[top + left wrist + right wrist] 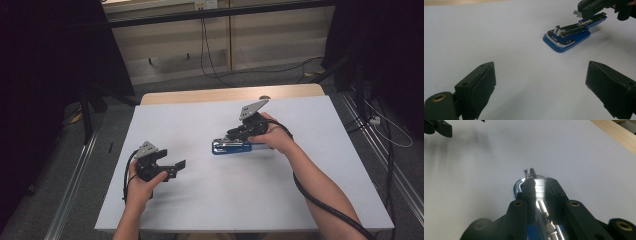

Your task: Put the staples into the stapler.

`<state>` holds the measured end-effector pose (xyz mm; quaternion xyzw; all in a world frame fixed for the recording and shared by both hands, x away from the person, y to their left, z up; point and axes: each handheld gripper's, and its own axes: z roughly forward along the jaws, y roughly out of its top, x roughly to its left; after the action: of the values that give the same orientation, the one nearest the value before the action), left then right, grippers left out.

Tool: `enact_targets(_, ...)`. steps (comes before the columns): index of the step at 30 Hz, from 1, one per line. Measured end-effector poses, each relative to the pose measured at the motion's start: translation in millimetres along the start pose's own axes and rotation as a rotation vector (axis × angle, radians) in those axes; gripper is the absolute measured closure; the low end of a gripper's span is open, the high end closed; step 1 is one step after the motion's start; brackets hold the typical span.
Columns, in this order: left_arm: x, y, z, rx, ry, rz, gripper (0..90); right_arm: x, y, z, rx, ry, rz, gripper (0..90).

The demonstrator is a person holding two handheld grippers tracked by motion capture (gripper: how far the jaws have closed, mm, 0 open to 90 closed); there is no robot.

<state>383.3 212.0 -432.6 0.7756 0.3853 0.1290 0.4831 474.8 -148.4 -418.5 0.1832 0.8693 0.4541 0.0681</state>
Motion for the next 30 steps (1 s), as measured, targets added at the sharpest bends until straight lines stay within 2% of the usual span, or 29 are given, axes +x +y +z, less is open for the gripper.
enact_targets(10, 0.7, -0.4, -0.1, 0.000, -0.001, -0.001, 9.4, -3.6, 2.6, 3.9, 0.008, 0.012, -0.006, 79.1)
enact_targets(20, -1.5, -0.8, 1.4, -0.003, -0.009, -0.010, 9.4, -3.9, 10.2, 9.2, 0.017, 0.024, -0.032, 79.1)
enact_targets(30, -0.4, -1.1, 0.8, 0.003, -0.010, -0.003, 9.4, -5.9, 14.0, 11.1, 0.007, 0.032, -0.026, 79.1)
